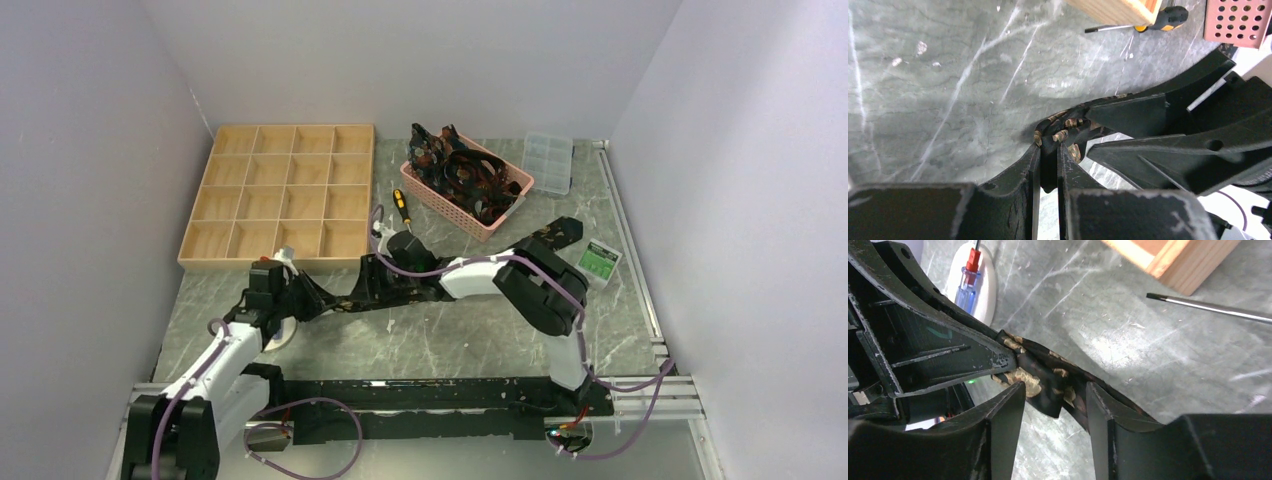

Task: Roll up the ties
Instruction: Roll the tie at the center of the board.

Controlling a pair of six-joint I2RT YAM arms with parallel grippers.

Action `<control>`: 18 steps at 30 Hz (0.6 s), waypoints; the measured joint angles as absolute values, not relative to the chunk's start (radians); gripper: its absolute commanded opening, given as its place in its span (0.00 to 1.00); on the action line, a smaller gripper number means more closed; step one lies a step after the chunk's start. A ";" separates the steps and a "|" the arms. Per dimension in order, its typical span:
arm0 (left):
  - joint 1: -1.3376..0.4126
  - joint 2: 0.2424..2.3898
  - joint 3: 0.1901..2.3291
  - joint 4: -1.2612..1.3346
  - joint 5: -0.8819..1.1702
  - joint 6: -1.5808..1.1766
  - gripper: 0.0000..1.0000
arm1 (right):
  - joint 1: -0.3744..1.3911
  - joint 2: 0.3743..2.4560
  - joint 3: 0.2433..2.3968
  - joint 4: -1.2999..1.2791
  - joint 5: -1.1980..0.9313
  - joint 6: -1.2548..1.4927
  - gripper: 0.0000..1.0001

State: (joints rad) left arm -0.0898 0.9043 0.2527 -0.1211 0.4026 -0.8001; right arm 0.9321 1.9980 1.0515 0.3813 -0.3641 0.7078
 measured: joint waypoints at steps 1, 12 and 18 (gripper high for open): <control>-0.094 0.903 0.270 -0.145 0.388 -0.795 0.03 | 0.929 1.984 1.052 0.365 -0.356 0.707 0.57; -0.242 1.013 0.487 -0.410 0.135 -0.759 0.03 | 0.876 1.695 0.925 0.231 -0.232 0.698 0.60; -0.353 1.116 0.654 -0.570 -0.055 -0.745 0.03 | 0.875 1.549 0.788 0.208 -0.145 0.688 0.58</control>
State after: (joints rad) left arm -0.3534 1.1156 0.6544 -0.5701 -0.0547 -0.7448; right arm 0.8749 1.5490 0.7883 0.2081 -0.1448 0.6876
